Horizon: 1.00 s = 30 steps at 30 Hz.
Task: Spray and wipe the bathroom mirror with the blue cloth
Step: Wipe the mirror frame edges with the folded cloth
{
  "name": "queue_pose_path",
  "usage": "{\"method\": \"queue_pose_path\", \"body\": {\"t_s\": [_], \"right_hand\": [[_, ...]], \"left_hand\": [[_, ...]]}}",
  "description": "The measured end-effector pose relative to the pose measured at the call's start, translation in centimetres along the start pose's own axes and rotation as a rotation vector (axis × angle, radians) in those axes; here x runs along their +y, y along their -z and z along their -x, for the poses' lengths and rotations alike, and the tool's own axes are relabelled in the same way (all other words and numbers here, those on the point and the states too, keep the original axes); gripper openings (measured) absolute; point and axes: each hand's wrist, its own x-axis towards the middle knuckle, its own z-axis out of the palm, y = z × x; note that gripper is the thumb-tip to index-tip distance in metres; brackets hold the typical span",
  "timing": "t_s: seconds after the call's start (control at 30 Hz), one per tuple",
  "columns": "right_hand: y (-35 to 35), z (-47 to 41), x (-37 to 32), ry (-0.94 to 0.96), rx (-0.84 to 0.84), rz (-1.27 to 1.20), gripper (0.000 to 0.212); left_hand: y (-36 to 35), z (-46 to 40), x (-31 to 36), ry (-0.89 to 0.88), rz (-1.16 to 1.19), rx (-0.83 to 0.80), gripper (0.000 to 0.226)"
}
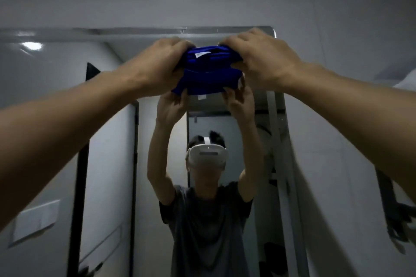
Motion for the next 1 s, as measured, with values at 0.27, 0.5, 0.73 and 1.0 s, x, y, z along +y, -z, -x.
{"method": "queue_pose_path", "body": {"t_s": [0.27,0.5,0.73,1.0], "right_hand": [[-1.0,-6.8,1.2,-0.107,0.102,0.154,0.047],[-2.6,-9.7,1.2,-0.108,0.078,0.048,0.045],[-4.3,-9.0,0.7,-0.09,0.072,0.012,0.064],[-4.4,-8.9,0.2,-0.05,0.12,0.026,0.056]], "left_hand": [[-0.2,-5.7,-2.6,0.026,-0.162,0.113,0.049],[-2.1,-7.2,-4.2,0.158,-0.143,0.202,0.061],[-3.3,-7.1,-4.4,0.13,-0.28,0.158,0.076],[-2.7,-7.5,-3.9,0.086,-0.273,0.125,0.073]]}}
